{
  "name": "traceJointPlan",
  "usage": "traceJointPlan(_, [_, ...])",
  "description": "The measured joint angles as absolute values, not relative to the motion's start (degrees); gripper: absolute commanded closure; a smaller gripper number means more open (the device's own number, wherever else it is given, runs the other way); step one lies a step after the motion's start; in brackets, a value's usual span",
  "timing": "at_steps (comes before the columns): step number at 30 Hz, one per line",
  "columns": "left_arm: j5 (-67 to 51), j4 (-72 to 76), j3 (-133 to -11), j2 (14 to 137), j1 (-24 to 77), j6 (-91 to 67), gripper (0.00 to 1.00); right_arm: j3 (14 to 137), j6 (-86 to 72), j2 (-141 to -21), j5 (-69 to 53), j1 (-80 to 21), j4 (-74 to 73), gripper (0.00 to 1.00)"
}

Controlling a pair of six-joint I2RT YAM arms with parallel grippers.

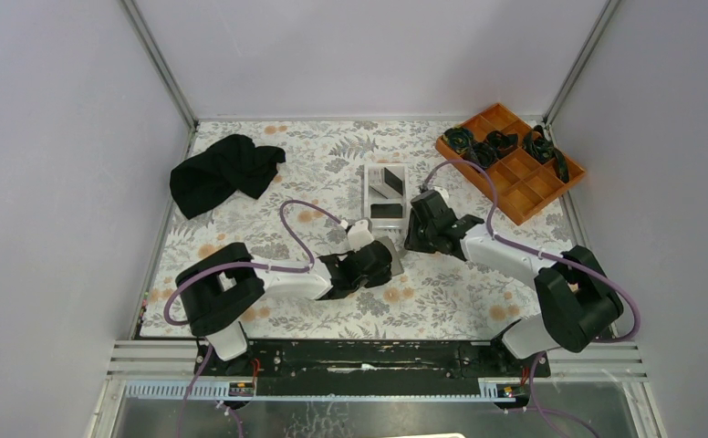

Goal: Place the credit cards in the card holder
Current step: Close the card holder at the center of the board.

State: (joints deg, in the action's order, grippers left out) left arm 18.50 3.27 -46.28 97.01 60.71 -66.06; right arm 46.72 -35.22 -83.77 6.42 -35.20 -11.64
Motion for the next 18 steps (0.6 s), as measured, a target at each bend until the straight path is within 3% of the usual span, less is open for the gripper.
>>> traceJointPlan(10, [18.50, 2.90, -46.50, 97.08, 60.71, -65.95, 0.80, 48.53, -34.09, -84.66, 6.39, -35.20, -11.60, 0.75])
traceJointPlan(18, [18.50, 2.57, -46.81, 97.23, 60.71, -65.82, 0.80, 48.69, -33.43, -85.17, 6.37, -35.24, -11.62, 0.70])
